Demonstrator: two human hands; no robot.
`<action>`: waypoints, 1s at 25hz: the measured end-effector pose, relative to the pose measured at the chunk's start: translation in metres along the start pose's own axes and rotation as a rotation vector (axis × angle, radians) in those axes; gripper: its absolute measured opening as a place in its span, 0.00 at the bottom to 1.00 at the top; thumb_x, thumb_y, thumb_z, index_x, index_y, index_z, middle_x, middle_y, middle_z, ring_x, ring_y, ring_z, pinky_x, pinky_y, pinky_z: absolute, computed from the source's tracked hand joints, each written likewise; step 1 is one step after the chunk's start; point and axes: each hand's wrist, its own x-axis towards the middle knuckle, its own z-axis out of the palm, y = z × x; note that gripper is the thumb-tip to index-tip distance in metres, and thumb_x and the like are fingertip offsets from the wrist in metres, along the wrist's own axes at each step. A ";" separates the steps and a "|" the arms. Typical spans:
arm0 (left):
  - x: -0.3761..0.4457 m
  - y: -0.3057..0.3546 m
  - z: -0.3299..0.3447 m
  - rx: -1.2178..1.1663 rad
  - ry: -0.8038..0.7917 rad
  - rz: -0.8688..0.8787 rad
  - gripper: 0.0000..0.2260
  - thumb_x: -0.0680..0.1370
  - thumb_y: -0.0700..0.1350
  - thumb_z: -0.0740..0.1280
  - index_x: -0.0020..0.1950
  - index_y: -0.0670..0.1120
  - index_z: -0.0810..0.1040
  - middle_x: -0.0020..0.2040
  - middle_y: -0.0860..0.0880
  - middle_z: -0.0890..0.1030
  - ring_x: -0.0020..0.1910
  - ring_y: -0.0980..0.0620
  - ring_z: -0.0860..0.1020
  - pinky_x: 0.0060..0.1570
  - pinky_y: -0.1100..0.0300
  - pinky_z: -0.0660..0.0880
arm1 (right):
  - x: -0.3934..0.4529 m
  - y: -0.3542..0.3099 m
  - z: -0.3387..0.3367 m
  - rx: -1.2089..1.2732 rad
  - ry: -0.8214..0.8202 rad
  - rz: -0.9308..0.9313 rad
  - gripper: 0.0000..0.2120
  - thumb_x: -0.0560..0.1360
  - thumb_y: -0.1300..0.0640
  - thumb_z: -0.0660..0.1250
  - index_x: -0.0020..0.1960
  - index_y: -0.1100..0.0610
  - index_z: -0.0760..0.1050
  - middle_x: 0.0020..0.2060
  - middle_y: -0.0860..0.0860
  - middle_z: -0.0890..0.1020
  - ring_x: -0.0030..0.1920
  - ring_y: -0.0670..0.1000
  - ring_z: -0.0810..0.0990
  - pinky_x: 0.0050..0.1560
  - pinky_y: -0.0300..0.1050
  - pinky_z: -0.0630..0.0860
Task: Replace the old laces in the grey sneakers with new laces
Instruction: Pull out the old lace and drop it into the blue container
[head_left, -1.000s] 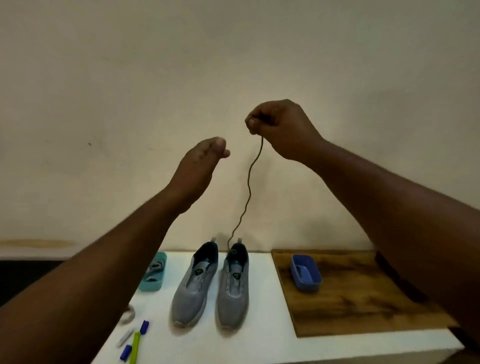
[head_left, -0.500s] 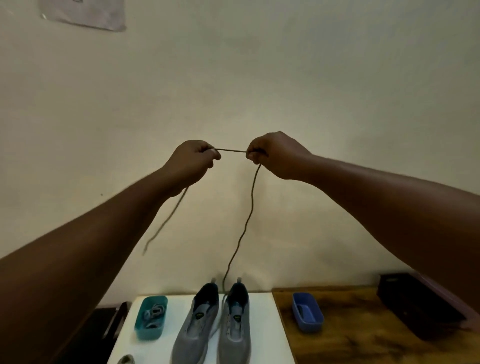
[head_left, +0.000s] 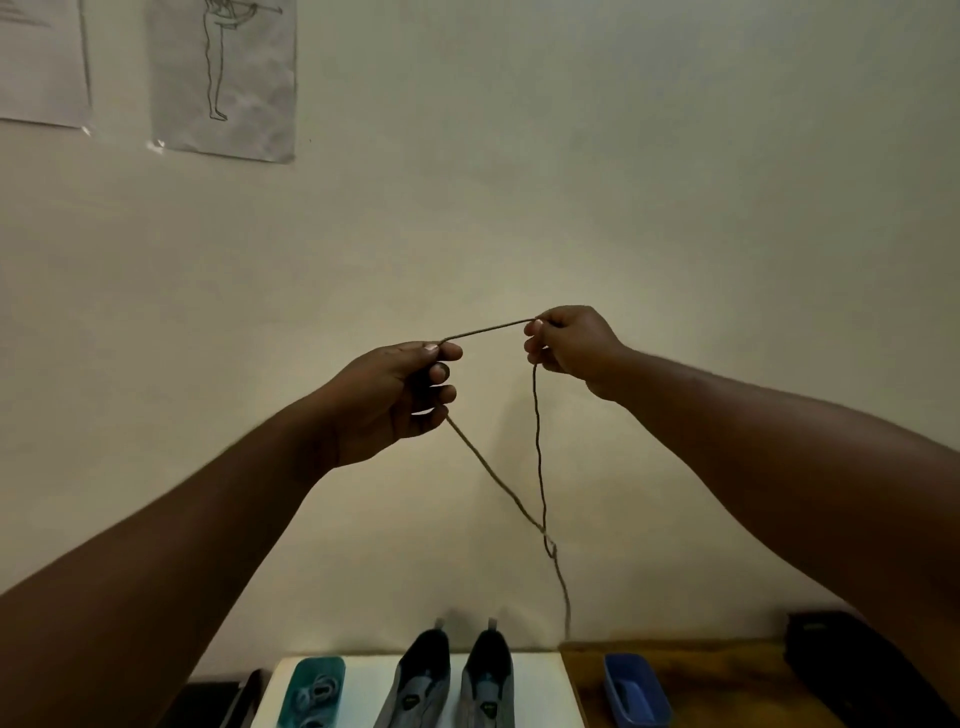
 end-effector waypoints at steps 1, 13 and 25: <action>-0.001 0.003 0.003 -0.012 -0.015 0.010 0.11 0.86 0.46 0.58 0.58 0.47 0.80 0.38 0.53 0.75 0.41 0.52 0.78 0.48 0.56 0.74 | -0.001 0.003 0.000 0.009 0.027 0.056 0.09 0.83 0.59 0.63 0.53 0.62 0.81 0.48 0.59 0.85 0.42 0.52 0.83 0.44 0.42 0.78; 0.029 0.005 0.028 0.010 0.133 0.003 0.12 0.85 0.46 0.61 0.59 0.46 0.84 0.48 0.51 0.85 0.49 0.50 0.80 0.47 0.58 0.75 | -0.041 0.004 0.058 0.407 -0.175 -0.094 0.12 0.85 0.53 0.61 0.59 0.59 0.81 0.39 0.51 0.74 0.33 0.46 0.73 0.43 0.47 0.79; 0.006 -0.011 0.052 0.038 0.003 0.281 0.13 0.86 0.38 0.58 0.67 0.44 0.77 0.61 0.47 0.84 0.62 0.49 0.82 0.65 0.52 0.76 | -0.080 0.038 0.050 0.060 -0.137 0.096 0.10 0.83 0.51 0.65 0.51 0.53 0.84 0.40 0.51 0.75 0.36 0.48 0.71 0.35 0.42 0.72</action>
